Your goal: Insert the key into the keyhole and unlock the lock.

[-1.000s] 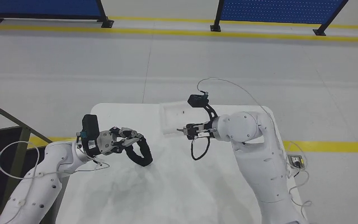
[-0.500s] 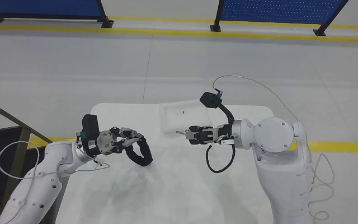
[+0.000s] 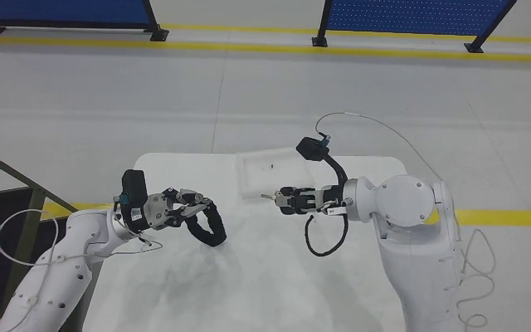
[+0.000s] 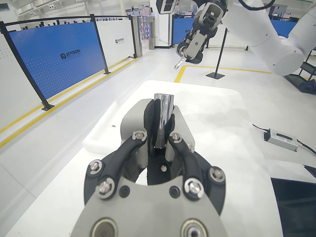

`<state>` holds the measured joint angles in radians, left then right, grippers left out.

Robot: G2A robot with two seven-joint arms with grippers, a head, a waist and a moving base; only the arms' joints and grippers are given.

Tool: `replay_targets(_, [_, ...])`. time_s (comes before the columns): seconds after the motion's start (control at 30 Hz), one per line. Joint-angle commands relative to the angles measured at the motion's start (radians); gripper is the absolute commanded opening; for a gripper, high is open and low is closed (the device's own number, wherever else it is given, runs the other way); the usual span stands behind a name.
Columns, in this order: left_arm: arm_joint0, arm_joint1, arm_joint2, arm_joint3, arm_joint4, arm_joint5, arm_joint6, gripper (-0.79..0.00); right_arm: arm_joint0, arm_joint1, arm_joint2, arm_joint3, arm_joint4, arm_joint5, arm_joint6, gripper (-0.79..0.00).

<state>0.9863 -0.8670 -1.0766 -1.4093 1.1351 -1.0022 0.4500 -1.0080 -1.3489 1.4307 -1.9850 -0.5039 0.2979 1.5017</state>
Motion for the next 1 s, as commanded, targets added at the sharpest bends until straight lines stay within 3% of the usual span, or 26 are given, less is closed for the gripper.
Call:
replay_targets(0.0, [-0.002, -0.002, 0.005, -0.02, 0.013, 0.006, -0.038, -0.785, -0.009, 0.006, 0.008, -0.013, -0.011, 0.026, -0.006, -0.785])
replay_targets(0.23, [-0.058, -0.013, 0.057, -0.086, 0.168, -0.01, 0.003, -0.785, -0.072, 0.049, 0.024, -0.091, 0.045, 0.015, 0.006, -0.785])
replay_targets(0.37, [-0.112, -0.028, 0.109, -0.094, 0.277, -0.007, 0.096, -0.785, -0.098, 0.087, -0.005, -0.158, 0.125, 0.013, 0.008, -0.785])
replay_targets(0.7, [-0.198, -0.072, 0.234, -0.058, 0.5, 0.108, 0.347, -0.785, -0.096, 0.211, -0.036, -0.289, 0.265, 0.084, -0.063, -0.785])
replay_targets(0.77, [-0.209, -0.08, 0.256, -0.039, 0.52, 0.124, 0.396, -0.785, -0.096, 0.211, -0.036, -0.289, 0.265, 0.084, -0.063, -0.785])
replay_targets(0.97, [-0.209, -0.08, 0.256, -0.039, 0.52, 0.124, 0.396, -0.785, -0.096, 0.211, -0.036, -0.289, 0.265, 0.084, -0.063, -0.785])
